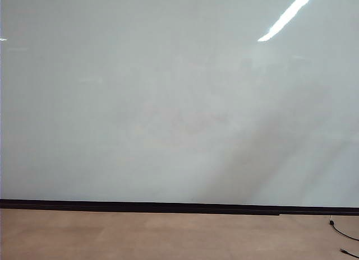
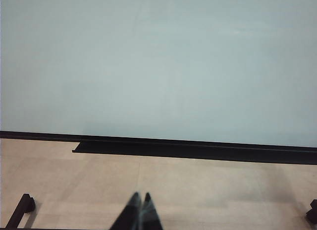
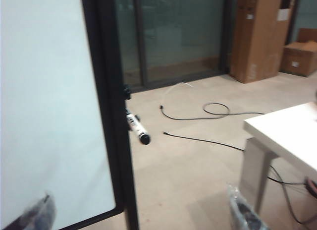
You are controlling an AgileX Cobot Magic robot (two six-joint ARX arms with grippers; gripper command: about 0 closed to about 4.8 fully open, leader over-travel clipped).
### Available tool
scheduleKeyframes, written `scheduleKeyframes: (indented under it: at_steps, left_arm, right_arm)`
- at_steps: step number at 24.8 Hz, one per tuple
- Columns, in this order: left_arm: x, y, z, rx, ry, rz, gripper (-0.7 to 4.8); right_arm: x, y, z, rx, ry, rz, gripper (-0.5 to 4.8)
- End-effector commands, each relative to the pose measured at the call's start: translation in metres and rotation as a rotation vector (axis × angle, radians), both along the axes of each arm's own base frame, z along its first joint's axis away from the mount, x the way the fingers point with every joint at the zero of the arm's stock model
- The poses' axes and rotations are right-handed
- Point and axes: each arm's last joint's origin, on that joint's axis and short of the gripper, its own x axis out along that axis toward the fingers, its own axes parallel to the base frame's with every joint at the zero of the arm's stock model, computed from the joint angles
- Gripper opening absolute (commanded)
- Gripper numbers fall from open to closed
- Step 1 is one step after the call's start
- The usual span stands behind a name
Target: Pick up the pen on the shelf to the right of the whiteboard and write the letter A.
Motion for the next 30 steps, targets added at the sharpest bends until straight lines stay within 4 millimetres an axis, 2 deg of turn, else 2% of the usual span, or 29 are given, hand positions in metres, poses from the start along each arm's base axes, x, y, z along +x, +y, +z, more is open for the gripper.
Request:
scheduleKeyframes:
  at_steps: [1,7,17,29,30]
  left_arm:
    - [0.000,0.000,0.001,0.004,-0.008,-0.002,-0.05]
    - [0.000,0.000,0.001,0.004,-0.007,-0.002,-0.04]
    - [0.000,0.000,0.001,0.004,-0.008,-0.002,-0.04]
    - [0.000,0.000,0.001,0.004,-0.007,-0.002,-0.04]
    - [0.000,0.000,0.001,0.004,-0.008,-0.002,-0.04]
  right_arm:
    - [0.009,-0.002,0.003,0.006,0.027,-0.027,4.53]
    - [0.023,-0.002,0.004,0.007,0.026,-0.007,4.53]
    - [0.049,-0.011,-0.006,0.007,0.106,-0.003,4.53]
    - [0.056,-0.032,-0.012,-0.040,0.066,-0.008,4.47]
    - [0.056,-0.034,-0.015,-0.043,0.054,-0.004,4.27]
